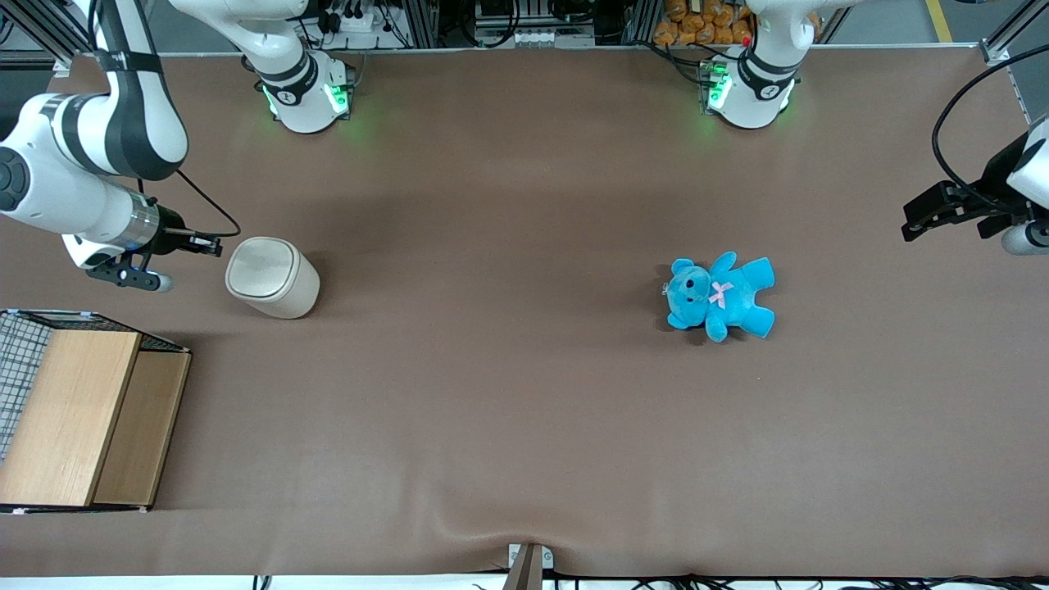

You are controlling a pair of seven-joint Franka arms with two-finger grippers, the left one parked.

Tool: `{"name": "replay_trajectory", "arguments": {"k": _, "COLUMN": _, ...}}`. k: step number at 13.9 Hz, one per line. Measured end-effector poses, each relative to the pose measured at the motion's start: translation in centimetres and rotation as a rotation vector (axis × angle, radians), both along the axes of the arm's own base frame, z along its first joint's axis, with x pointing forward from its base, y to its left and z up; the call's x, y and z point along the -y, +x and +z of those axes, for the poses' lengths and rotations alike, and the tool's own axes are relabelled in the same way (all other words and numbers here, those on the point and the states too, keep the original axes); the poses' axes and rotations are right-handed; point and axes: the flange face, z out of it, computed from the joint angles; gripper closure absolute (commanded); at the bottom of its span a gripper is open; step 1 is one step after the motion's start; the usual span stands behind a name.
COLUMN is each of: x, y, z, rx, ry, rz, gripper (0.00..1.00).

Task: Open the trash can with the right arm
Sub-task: 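Lower the right gripper onto the trash can lid's edge, then push the lid edge down with the right gripper to tilt it open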

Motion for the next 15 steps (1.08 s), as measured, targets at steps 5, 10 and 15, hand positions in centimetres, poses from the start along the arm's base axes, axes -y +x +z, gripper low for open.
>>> {"name": "replay_trajectory", "arguments": {"k": 5, "x": 0.3, "y": 0.0, "z": -2.0, "rx": 0.015, "ry": -0.005, "rz": -0.007, "gripper": 1.00}}
{"name": "replay_trajectory", "arguments": {"k": 10, "x": 0.3, "y": -0.2, "z": -3.8, "rx": 0.011, "ry": -0.008, "rz": -0.009, "gripper": 1.00}}
{"name": "replay_trajectory", "arguments": {"k": 15, "x": 0.1, "y": -0.5, "z": -4.5, "rx": 0.008, "ry": 0.001, "rz": -0.021, "gripper": 1.00}}
